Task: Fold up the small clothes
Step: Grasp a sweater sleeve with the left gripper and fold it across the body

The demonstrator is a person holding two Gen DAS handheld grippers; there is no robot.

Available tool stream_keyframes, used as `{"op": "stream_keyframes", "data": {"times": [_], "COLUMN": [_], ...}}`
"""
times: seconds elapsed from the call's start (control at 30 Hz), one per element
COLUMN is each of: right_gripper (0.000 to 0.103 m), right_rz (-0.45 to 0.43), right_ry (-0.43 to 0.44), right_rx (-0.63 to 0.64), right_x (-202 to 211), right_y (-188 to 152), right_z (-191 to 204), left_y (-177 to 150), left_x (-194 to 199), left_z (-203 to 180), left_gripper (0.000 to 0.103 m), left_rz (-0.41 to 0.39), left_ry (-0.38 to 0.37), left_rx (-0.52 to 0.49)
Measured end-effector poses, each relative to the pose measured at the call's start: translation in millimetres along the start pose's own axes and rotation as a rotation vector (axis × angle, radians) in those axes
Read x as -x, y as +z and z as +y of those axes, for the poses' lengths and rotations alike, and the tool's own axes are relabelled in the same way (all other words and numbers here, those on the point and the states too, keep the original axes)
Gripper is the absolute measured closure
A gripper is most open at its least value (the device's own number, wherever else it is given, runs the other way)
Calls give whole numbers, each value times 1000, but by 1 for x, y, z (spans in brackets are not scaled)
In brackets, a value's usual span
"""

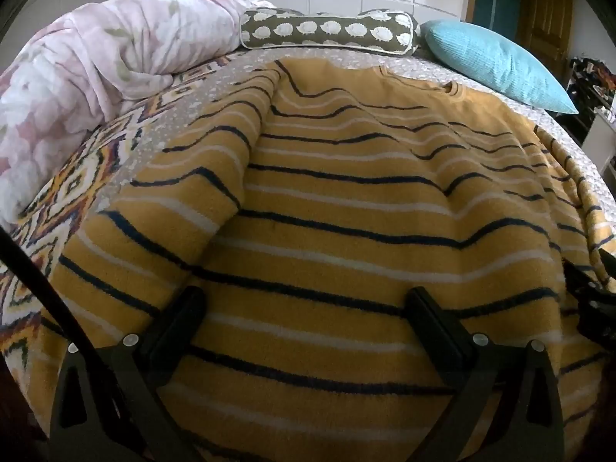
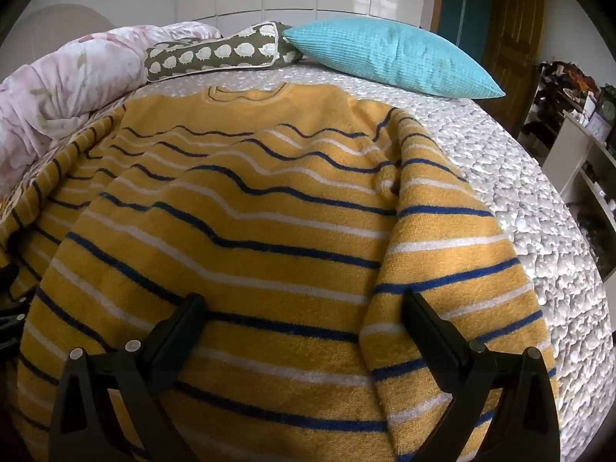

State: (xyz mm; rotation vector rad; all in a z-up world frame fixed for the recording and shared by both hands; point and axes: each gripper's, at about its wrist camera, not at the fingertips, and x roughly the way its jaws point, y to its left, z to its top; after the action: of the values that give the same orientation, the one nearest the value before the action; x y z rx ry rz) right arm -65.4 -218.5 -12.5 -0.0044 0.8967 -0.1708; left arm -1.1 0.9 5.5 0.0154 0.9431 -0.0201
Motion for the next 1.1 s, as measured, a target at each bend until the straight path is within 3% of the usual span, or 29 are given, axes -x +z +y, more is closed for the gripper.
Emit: {"op": "stream_keyframes", "data": {"times": [0.03, 0.07, 0.2, 0.27, 0.3, 0.4, 0.53, 0.57, 0.6, 0.63, 0.7, 0.77, 0.87, 1.0, 1.1], "right_gripper": [0, 0, 0, 0, 0, 0, 0, 0, 0, 0, 0, 0, 0, 0, 0], "right_rz": [1, 1, -3, -2, -1, -2, 0, 1, 3, 4, 5, 3, 2, -3, 4], "right_ry": [0, 0, -5, -3, -5, -6, -16, -23, -24, -30, -29, -22, -17, -21, -21], "right_rx": [1, 1, 2, 0, 1, 1, 10, 15, 16, 20, 18, 10, 4, 5, 6], "right_x": [0, 0, 1, -2, -2, -2, 0, 1, 1, 1, 1, 1, 1, 0, -1], "right_y": [0, 0, -2, -3, -2, -2, -2, -2, -1, -1, 0, 0, 0, 0, -1], "right_z": [0, 1, 2, 2, 3, 2, 1, 2, 3, 4, 4, 4, 5, 5, 4], "left_y": [0, -5, 7, 9, 7, -11, -42, -44, -49, -52, -51, -46, -20, 27, 60], "left_x": [7, 11, 61, 75, 80, 75, 41, 30, 25, 21, 19, 23, 24, 37, 40], "left_z": [3, 7, 50, 86, 101, 144, 180, 183, 183, 181, 176, 175, 205, 256, 277], "left_gripper": [5, 10, 11, 10, 9, 9, 9, 18, 43, 55, 90, 91, 92, 92, 92], "left_rz": [5, 60, 32, -16, -35, 5, 62, 74, 88, 109, 106, 116, 51, -36, -67], "left_ry": [-22, -54, -245, -239, -173, -90, -128, -137, -189, -251, -280, -309, -157, 136, 230], "left_rx": [21, 55, 205, 271, 265, 326, 377, 384, 397, 412, 408, 391, 391, 416, 413]}}
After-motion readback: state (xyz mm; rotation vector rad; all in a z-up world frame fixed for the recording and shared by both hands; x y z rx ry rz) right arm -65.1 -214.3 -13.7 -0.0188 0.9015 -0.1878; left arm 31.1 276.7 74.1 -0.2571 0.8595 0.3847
